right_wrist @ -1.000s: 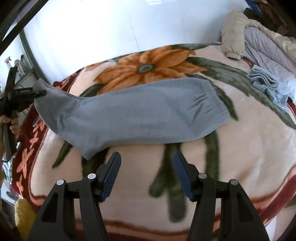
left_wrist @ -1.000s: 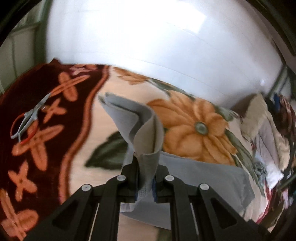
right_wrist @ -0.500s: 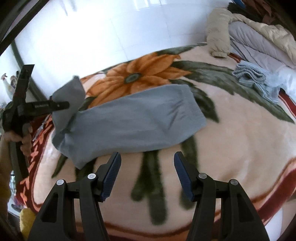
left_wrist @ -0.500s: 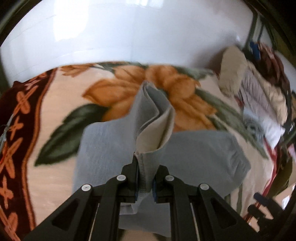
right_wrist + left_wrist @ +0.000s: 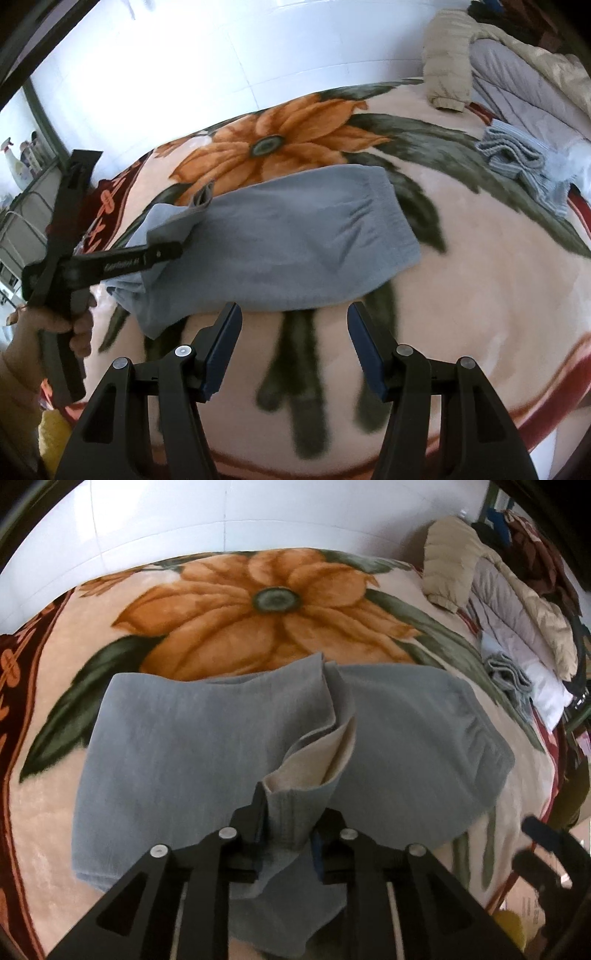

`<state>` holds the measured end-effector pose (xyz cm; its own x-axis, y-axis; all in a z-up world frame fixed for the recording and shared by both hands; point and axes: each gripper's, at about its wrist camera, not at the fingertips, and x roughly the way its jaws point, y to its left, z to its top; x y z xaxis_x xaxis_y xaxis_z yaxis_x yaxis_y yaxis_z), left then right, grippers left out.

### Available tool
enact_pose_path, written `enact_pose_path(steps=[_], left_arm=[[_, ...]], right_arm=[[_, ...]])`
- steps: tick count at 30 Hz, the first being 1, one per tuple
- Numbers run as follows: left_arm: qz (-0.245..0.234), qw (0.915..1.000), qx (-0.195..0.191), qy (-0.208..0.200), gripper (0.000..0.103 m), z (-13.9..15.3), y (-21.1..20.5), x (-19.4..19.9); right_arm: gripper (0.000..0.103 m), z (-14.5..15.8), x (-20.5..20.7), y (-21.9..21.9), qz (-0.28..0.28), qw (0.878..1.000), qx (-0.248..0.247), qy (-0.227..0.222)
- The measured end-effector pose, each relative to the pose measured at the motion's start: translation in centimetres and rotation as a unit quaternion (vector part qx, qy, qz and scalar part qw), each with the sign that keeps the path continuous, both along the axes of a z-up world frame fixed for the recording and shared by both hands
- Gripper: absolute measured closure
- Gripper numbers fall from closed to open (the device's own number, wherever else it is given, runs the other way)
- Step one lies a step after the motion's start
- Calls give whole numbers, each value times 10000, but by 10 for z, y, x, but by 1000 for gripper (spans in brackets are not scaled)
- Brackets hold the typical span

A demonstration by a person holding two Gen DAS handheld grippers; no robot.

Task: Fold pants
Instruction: 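Lower the folded end onto the pants and open the left gripper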

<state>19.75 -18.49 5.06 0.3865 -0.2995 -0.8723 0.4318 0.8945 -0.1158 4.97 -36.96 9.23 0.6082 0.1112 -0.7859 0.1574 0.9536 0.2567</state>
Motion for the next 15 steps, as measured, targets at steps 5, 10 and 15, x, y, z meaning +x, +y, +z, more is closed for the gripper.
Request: enact_pose_path(steps=[5,10,15], left_arm=[[-210,9991,-323,162,58,9,10,-19],[-96,9987,-507,24,54,22,29,-31],[545,9978,-324,-193,53,21,61,-16]], right_arm=[[42,3,16,16,166,9998,-29,46],[42,0,33,24,255,9994,193,165],[42,-2,57,34,345,9975,548,265]])
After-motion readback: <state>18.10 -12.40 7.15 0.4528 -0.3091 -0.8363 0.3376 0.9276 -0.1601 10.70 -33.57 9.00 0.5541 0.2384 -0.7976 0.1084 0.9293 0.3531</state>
